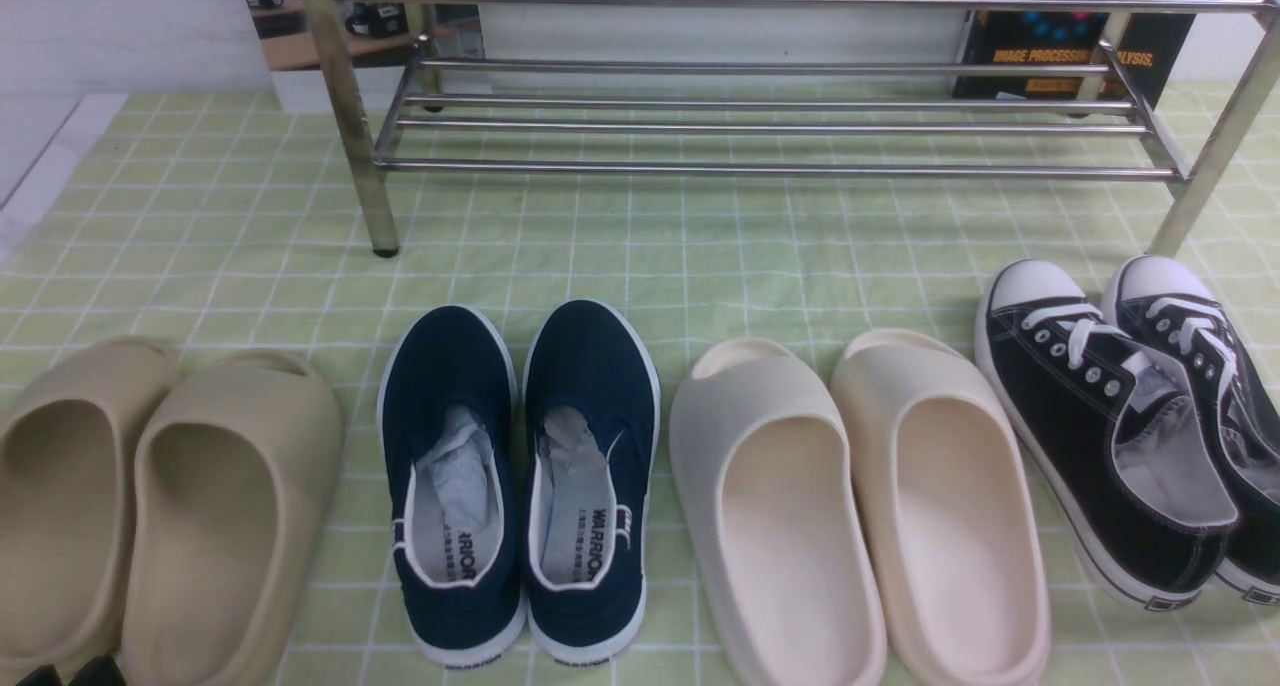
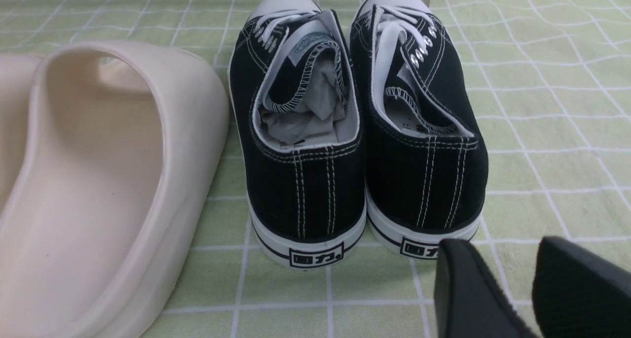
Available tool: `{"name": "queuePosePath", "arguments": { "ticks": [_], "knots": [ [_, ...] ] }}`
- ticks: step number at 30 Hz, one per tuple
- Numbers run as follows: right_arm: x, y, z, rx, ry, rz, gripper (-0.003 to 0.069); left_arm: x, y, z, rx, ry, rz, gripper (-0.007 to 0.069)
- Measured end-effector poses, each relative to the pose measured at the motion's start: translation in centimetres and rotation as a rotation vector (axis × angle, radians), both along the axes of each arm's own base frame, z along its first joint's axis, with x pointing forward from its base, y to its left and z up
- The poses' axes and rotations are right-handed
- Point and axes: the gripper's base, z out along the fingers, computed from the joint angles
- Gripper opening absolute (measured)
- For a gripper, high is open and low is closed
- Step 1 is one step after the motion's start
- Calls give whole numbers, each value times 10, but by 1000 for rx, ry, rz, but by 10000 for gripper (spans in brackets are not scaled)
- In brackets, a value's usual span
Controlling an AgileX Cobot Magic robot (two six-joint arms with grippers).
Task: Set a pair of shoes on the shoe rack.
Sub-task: Use the left arm to grab the shoe closest to it
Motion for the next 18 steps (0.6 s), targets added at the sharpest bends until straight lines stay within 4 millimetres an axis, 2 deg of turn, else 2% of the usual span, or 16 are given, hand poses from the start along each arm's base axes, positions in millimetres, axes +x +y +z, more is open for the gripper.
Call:
{"name": "queuePosePath", "arguments": {
  "ticks": [9, 11, 13, 18],
  "knots": [
    [0, 0, 0, 0, 0, 0, 246, 0, 0, 1, -1, -9, 1, 239],
    [0, 0, 0, 0, 0, 0, 246, 1, -1, 2, -68, -27, 8, 239],
    [0, 0, 0, 0, 0, 0, 246, 1, -3, 4, -183, -39, 18, 239],
    [0, 0, 0, 0, 0, 0, 246, 2, -12, 10, -813, -47, 70, 239]
  ]
}}
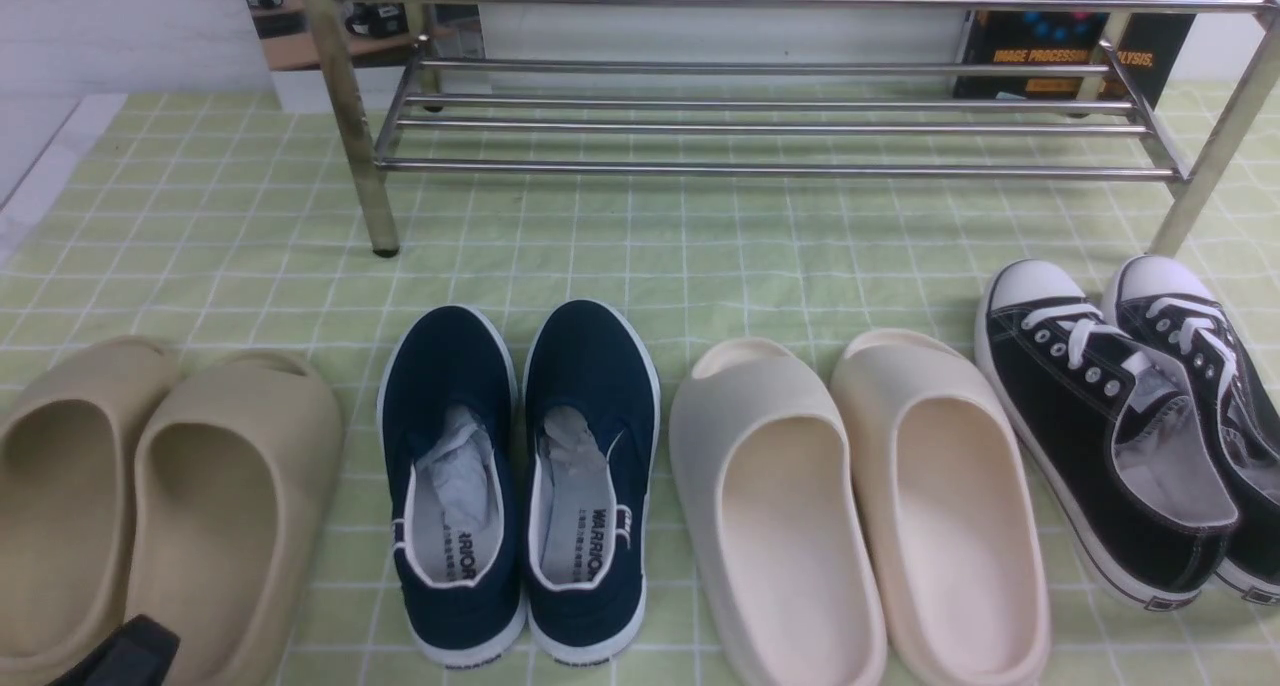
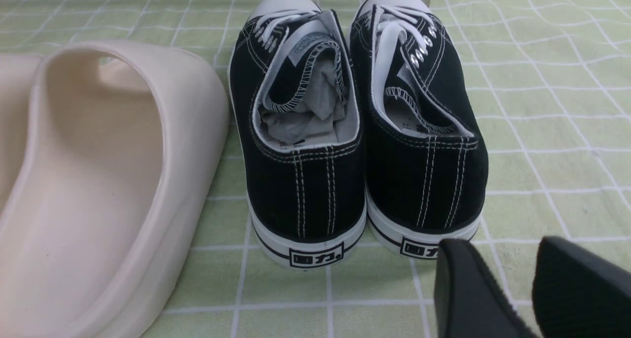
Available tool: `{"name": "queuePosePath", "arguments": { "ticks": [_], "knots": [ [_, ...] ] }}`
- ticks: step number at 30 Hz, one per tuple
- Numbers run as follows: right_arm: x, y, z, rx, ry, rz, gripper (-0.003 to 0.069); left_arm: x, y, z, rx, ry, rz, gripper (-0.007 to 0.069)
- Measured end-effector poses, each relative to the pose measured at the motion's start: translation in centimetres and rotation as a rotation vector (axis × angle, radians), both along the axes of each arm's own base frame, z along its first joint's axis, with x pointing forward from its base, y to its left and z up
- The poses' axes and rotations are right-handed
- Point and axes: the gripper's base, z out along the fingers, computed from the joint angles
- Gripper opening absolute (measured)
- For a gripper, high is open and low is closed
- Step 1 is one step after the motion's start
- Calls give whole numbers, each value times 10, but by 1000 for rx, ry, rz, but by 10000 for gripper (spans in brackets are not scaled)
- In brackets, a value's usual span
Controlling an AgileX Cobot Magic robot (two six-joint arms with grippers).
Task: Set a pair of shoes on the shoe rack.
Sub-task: Use the left arm to grab the shoe closest to it
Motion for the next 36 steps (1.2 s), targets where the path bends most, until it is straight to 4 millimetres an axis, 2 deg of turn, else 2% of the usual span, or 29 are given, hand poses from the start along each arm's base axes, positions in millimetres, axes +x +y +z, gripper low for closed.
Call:
{"name": "queuePosePath", "arguments": {
  "ticks": [1, 2, 3, 7, 15, 19, 22, 23, 24, 25, 26, 28, 29, 31, 32, 33, 34, 36],
  "knots": [
    [0, 0, 0, 0, 0, 0, 246, 0, -1, 1, -88, 5, 4, 239],
    [0, 0, 0, 0, 0, 0, 246, 0, -4, 3, -272, 9, 7, 239],
    [0, 0, 0, 0, 0, 0, 246, 0, -4, 4, -345, 9, 9, 239],
    [0, 0, 0, 0, 0, 0, 246, 0, -5, 7, -451, 3, 14, 239],
    [0, 0, 0, 0, 0, 0, 246, 0, -5, 8, -489, -9, 19, 239],
    [0, 0, 0, 0, 0, 0, 246, -5, -10, 32, -358, -60, -63, 238],
    [0, 0, 0, 0, 0, 0, 246, -18, -15, 78, -87, -168, -156, 195],
    [0, 0, 0, 0, 0, 0, 246, -20, -16, 89, -16, -157, -178, 167],
    [0, 0, 0, 0, 0, 0, 246, -20, -16, 92, -3, -159, -175, 161],
    [0, 0, 0, 0, 0, 0, 246, -19, -17, 98, 57, -118, -197, 134],
    [0, 0, 0, 0, 0, 0, 246, -16, -17, 113, 177, -21, -224, 66],
    [0, 0, 0, 0, 0, 0, 246, -8, -14, 117, 285, 110, -244, 12],
    [0, 0, 0, 0, 0, 0, 246, 1, -9, 124, 396, 253, -259, -13],
    [0, 0, 0, 0, 0, 0, 246, 15, -1, 133, 507, 428, -270, -13],
    [0, 0, 0, 0, 0, 0, 246, 16, 1, 132, 526, 456, -270, -13],
    [0, 0, 0, 0, 0, 0, 246, 28, 7, 137, 591, 566, -274, -13],
    [0, 0, 0, 0, 0, 0, 246, 29, 7, 139, 599, 573, -273, -13],
    [0, 0, 0, 0, 0, 0, 246, 49, 10, 140, 669, 678, -311, -13]
  ]
}}
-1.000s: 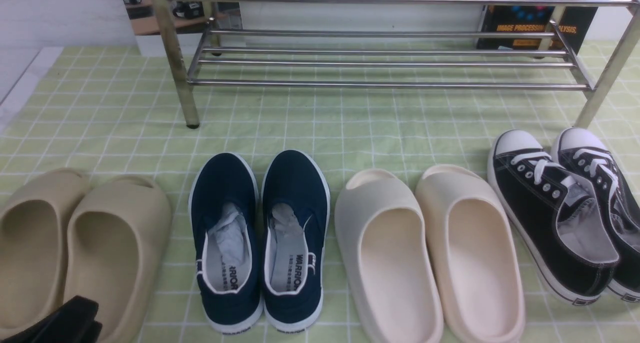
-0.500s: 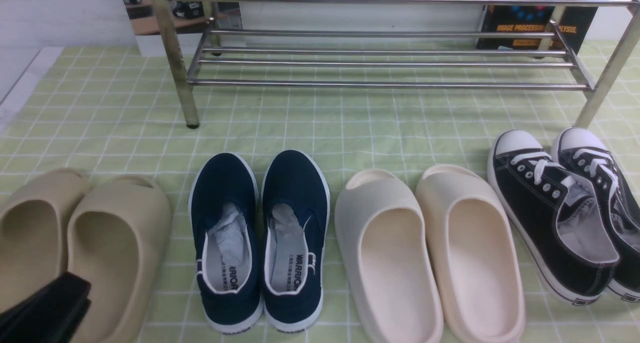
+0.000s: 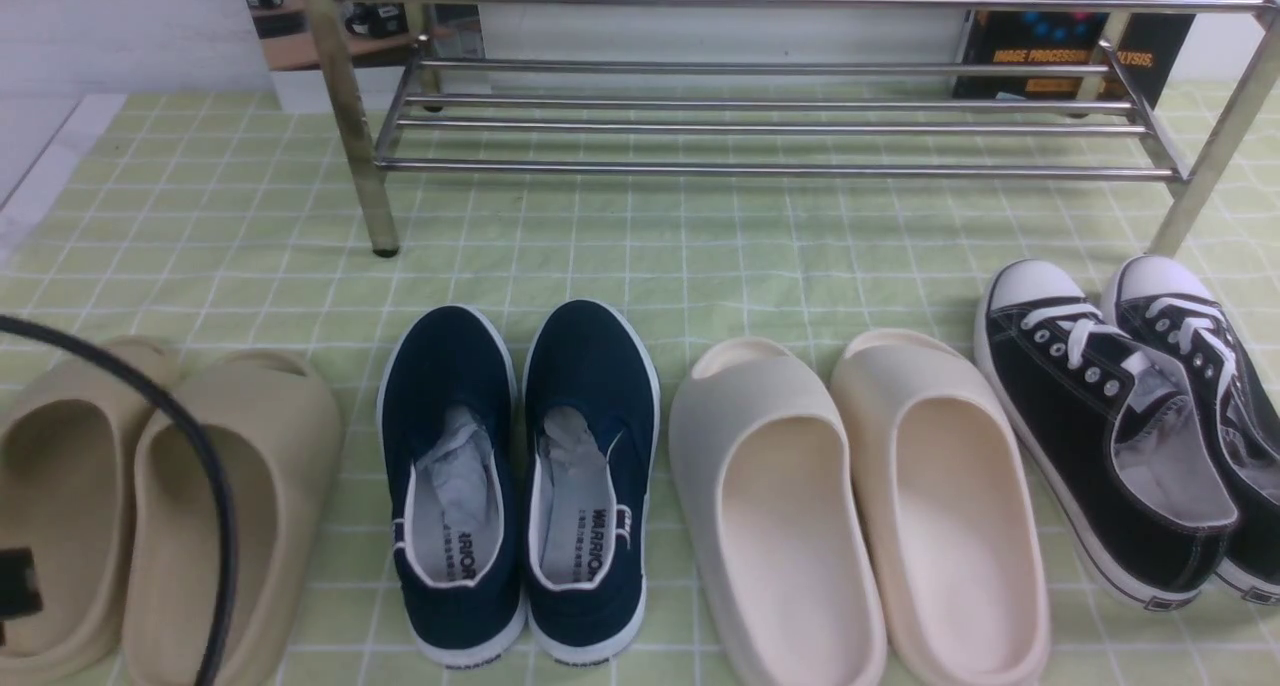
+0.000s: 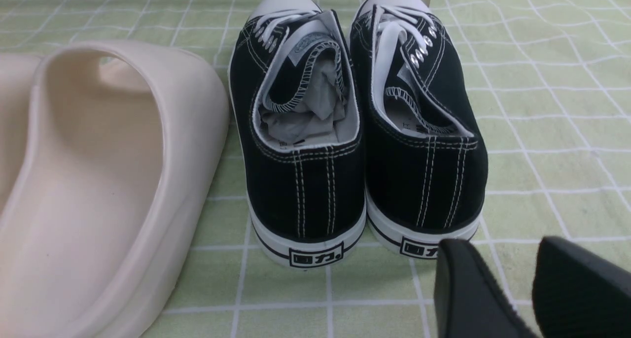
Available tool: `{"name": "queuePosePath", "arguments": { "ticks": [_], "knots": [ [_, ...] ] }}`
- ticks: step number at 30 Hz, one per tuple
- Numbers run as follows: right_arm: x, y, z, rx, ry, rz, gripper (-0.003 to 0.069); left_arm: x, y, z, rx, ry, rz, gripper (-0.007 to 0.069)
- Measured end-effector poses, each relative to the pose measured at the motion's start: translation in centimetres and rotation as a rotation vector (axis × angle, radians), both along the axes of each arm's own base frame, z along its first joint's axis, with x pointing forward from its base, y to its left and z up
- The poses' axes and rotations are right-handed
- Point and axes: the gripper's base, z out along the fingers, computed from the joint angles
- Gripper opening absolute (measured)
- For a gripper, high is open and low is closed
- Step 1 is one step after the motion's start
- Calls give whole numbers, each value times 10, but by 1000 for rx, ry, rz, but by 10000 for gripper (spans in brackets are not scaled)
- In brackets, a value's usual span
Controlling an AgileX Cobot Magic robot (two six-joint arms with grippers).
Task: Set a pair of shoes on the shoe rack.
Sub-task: Use the left arm to grab the shoe closest to it
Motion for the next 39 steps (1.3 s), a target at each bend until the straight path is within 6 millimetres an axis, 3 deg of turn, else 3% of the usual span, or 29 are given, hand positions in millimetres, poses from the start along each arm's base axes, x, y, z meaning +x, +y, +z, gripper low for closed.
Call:
{"name": "queuePosePath", "arguments": {
  "ticks": [2, 3, 4, 7, 8, 12, 14, 17, 22, 27, 33, 38, 39],
  "knots": [
    [0, 0, 0, 0, 0, 0, 246, 10, -3, -1, 21, 40, -37, -13],
    [0, 0, 0, 0, 0, 0, 246, 26, -10, -4, 38, 92, -106, -13],
    [0, 0, 0, 0, 0, 0, 246, 26, -11, -3, 38, 89, -114, -13],
    [0, 0, 0, 0, 0, 0, 246, 58, -37, -12, 81, 172, -263, -13],
    [0, 0, 0, 0, 0, 0, 246, 59, -39, -14, 84, 178, -269, -13],
    [0, 0, 0, 0, 0, 0, 246, 98, -71, -27, 113, 211, -296, 2],
    [0, 0, 0, 0, 0, 0, 246, 109, -79, -33, 108, 229, -277, 34],
    [0, 0, 0, 0, 0, 0, 246, 135, -94, -54, 95, 298, -226, 153],
    [0, 0, 0, 0, 0, 0, 246, 159, -105, -89, 92, 356, -186, 346],
    [0, 0, 0, 0, 0, 0, 246, 173, -110, -115, 108, 390, -181, 407],
    [0, 0, 0, 0, 0, 0, 246, 180, -113, -133, 119, 423, -181, 365],
    [0, 0, 0, 0, 0, 0, 246, 181, -114, -136, 120, 427, -181, 129],
    [0, 0, 0, 0, 0, 0, 246, 181, -114, -136, 120, 427, -181, 129]
  ]
}}
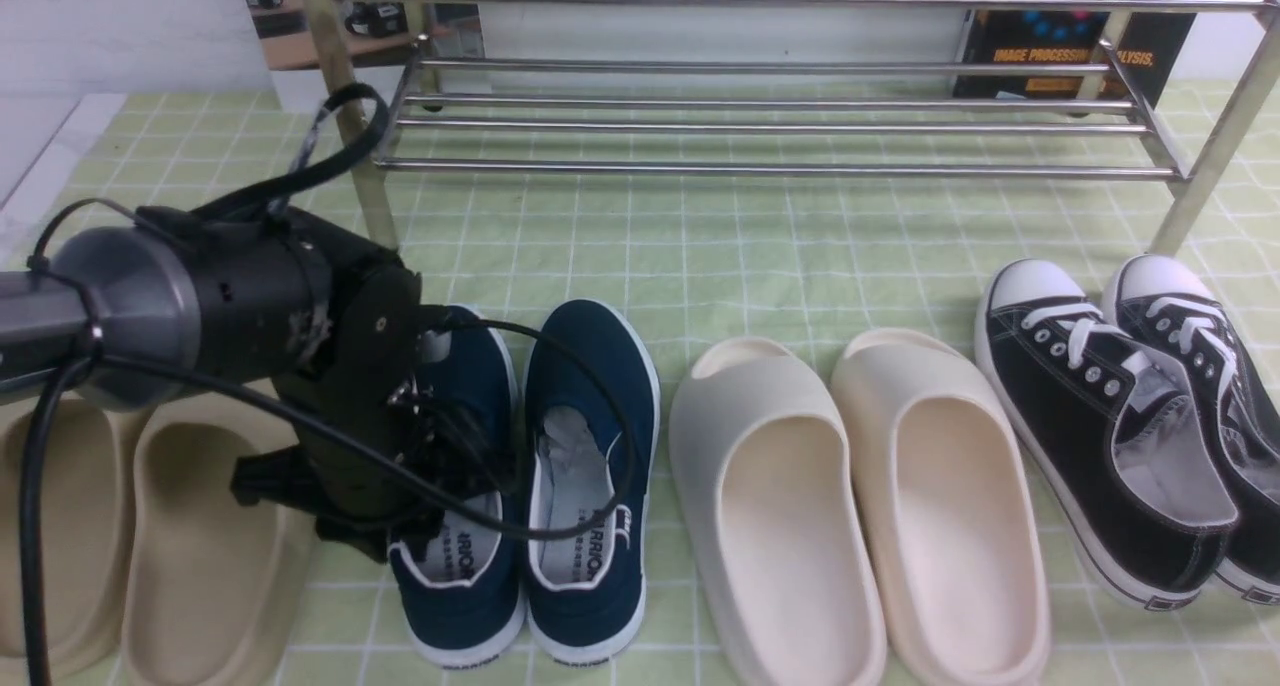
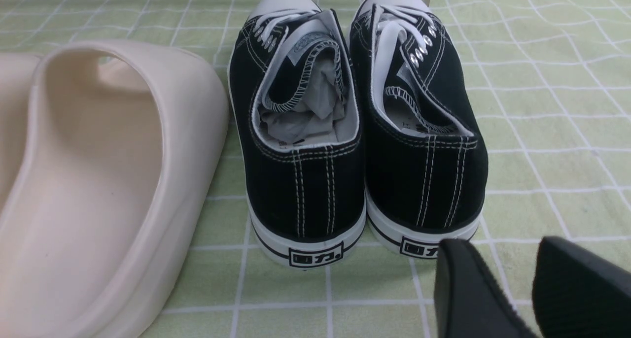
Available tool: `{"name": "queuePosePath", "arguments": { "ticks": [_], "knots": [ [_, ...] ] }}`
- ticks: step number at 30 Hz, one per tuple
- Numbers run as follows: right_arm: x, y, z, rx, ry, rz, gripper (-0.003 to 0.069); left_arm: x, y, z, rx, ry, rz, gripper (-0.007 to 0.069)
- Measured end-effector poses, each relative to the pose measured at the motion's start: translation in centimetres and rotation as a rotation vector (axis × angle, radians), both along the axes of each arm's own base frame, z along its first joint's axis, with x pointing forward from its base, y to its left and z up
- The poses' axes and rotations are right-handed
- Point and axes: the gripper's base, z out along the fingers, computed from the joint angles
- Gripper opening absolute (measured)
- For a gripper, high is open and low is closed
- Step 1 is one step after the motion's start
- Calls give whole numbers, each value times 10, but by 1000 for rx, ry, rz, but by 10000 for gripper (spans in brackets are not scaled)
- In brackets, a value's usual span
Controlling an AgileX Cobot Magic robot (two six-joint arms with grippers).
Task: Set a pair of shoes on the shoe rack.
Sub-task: Use the left arm to grab the shoe closest to it, then use the left arm to put a shoe into the shoe rack
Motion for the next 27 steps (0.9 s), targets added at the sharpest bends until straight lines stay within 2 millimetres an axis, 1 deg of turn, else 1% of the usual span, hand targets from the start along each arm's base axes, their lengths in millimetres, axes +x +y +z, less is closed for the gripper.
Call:
{"name": "queuePosePath", "arguments": {
  "ticks": [1, 2, 3, 5, 7, 8, 9, 10, 11, 12, 13, 14, 15, 17, 20, 24, 27],
  "knots": [
    [0, 0, 0, 0, 0, 0, 246, 0, 0, 0, 1, 2, 1, 59],
    [0, 0, 0, 0, 0, 0, 246, -1, 1, 3, 4, 4, 1, 13],
    [0, 0, 0, 0, 0, 0, 246, -3, 2, 6, 8, 8, 1, 4],
    [0, 0, 0, 0, 0, 0, 246, -6, 3, 16, 14, 12, -6, 7],
    [0, 0, 0, 0, 0, 0, 246, -11, 6, 34, 18, 9, -20, 7],
    [0, 0, 0, 0, 0, 0, 246, -11, 6, 37, 17, 5, -22, 7],
    [0, 0, 0, 0, 0, 0, 246, -14, 7, 48, 17, -3, -30, 7],
    [0, 0, 0, 0, 0, 0, 246, -16, 9, 67, 9, -33, -44, 7],
    [0, 0, 0, 0, 0, 0, 246, -16, 8, 71, 6, -43, -46, 7],
    [0, 0, 0, 0, 0, 0, 246, -16, 8, 78, 0, -62, -54, 7],
    [0, 0, 0, 0, 0, 0, 246, -12, 7, 95, -18, -117, -72, 7],
    [0, 0, 0, 0, 0, 0, 246, -9, 5, 103, -26, -147, -87, 7],
    [0, 0, 0, 0, 0, 0, 246, -8, 5, 105, -27, -153, -90, 7],
    [0, 0, 0, 0, 0, 0, 246, 6, 5, 118, -52, -195, -92, 7],
    [0, 0, 0, 0, 0, 0, 246, 24, 8, 118, -77, -186, -66, 7],
    [0, 0, 0, 0, 0, 0, 246, 59, 12, 115, -122, -174, -32, 7],
    [0, 0, 0, 0, 0, 0, 246, 79, 11, 118, -137, -199, -31, 7]
  ]
}}
